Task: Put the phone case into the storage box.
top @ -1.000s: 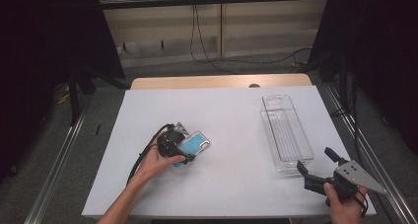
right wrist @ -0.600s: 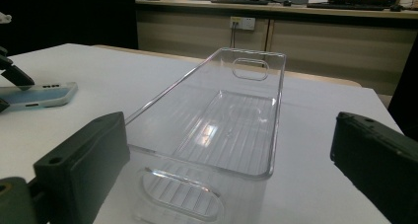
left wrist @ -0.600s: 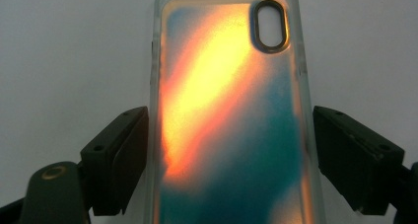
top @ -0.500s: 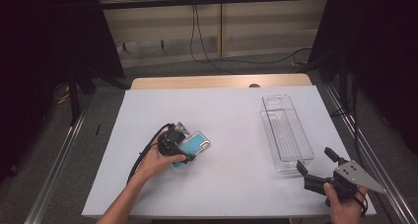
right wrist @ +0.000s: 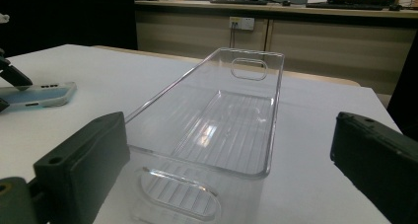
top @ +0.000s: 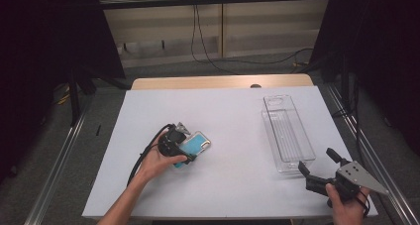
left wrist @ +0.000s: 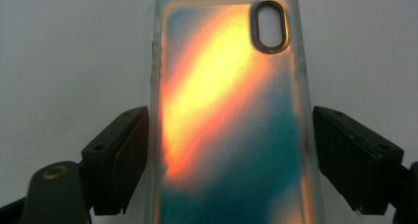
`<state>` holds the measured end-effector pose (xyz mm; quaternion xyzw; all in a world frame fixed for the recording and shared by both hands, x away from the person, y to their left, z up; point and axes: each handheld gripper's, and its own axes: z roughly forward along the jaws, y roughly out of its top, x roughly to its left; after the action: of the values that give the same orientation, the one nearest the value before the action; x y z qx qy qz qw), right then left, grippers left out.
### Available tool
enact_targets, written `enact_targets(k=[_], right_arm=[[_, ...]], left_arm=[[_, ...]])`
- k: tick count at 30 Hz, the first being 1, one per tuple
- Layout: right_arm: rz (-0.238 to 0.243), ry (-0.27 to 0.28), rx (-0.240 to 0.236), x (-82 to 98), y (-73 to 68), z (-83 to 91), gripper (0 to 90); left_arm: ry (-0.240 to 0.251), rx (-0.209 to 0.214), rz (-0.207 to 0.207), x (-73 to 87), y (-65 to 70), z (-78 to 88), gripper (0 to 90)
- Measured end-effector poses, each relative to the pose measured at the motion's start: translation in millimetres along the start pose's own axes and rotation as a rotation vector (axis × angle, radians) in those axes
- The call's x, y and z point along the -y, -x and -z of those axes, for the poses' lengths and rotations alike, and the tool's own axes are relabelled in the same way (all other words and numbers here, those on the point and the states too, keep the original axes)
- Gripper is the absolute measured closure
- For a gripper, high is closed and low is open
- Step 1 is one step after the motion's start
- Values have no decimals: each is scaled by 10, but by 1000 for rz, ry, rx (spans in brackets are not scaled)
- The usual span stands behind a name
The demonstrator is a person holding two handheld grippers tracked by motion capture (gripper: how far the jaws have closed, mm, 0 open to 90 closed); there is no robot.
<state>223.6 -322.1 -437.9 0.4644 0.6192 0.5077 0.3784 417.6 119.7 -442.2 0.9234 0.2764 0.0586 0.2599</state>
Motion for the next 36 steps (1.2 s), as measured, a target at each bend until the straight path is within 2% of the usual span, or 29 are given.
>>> enact_targets(k=[5,16,21,23,24,29,36], right_arm=[[1,-1,1,-1,-3,-2,9],[1,2,4,0,2,4,9],[2,2,4,0,2,3,9],[2,2,4,0,2,3,9],[1,2,4,0,2,4,9],[0,2,5,0,4,9,9],[0,3,5,-1,1,10,9]], left_arm=[[8,-2,30,2,1,3,173],[26,0,54,36,-50,67,173],[62,-8,67,42,-68,130,173],[75,-21,58,51,-70,160,173],[86,-13,68,61,-73,168,173],[112,-40,75,102,-85,218,173],[178,-68,78,113,-79,311,172]])
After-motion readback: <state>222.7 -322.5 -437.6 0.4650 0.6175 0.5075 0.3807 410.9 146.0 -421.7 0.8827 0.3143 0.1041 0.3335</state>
